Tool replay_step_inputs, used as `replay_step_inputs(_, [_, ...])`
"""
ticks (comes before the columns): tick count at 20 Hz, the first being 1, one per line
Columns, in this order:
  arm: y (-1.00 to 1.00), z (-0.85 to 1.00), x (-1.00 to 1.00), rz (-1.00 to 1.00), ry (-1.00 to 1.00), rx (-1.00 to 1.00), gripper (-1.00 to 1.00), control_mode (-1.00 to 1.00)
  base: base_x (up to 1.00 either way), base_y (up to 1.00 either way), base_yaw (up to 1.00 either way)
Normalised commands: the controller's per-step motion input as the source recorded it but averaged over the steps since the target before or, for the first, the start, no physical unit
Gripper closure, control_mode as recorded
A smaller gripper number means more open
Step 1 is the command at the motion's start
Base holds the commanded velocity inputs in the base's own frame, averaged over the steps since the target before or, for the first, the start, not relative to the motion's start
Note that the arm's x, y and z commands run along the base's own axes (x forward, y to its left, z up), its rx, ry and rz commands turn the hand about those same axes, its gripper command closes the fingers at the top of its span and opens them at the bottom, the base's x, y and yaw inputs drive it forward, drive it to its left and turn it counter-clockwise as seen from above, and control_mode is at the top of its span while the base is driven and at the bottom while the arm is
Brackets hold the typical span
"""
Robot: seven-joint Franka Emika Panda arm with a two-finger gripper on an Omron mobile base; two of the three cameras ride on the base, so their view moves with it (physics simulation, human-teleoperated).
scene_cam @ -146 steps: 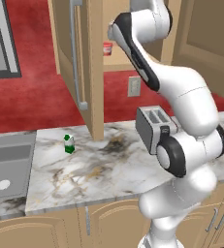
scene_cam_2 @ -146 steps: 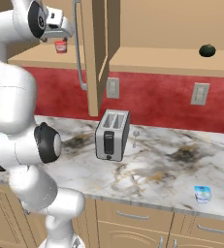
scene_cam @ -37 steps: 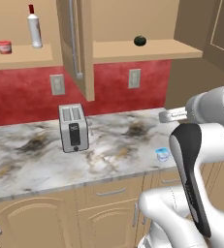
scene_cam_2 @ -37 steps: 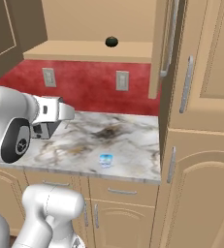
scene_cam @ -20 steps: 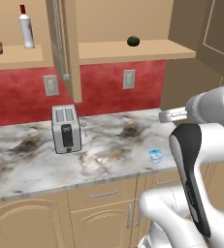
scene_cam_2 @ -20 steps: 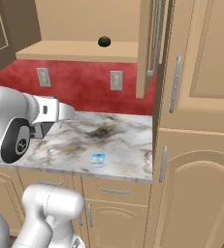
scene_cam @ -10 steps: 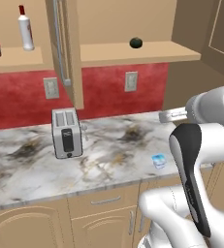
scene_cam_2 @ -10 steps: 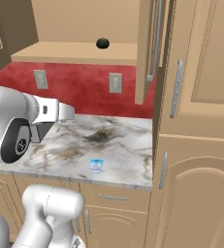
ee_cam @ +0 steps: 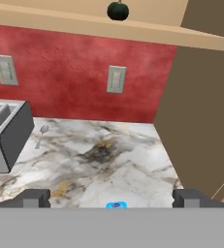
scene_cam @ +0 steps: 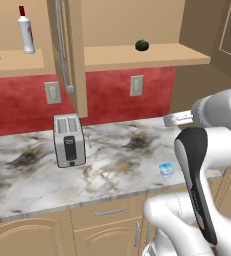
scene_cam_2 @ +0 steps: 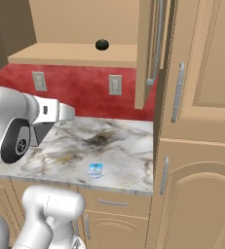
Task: Pick the jam and yogurt from the counter and place them in the cabinets closest to them.
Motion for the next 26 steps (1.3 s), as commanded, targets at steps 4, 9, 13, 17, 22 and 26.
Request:
replay_step_inputs(4, [0.00, 0.00, 0.00, 0.00, 0.00, 0.00, -1.00, -1.00, 0.00, 0.00, 0.00])
replay_step_inputs(9, [0.00, -0.01, 0.00, 0.00, 0.00, 0.00, -1.00, -1.00, 0.00, 0.00, 0.00])
replay_step_inputs(13, [-0.04, -0.05, 0.00, 0.00, 0.00, 0.00, -1.00, -1.00, 0.00, 0.00, 0.00])
replay_step_inputs(17, [-0.02, -0.16, 0.00, 0.00, 0.00, 0.00, -1.00, -1.00, 0.00, 0.00, 0.00])
replay_step_inputs(22, [-0.02, -0.24, 0.00, 0.00, 0.00, 0.00, -1.00, -1.00, 0.00, 0.00, 0.00])
replay_step_inputs(26, [0.00, -0.27, 0.04, 0.00, 0.04, 0.00, -1.00, -1.00, 0.00, 0.00, 0.00])
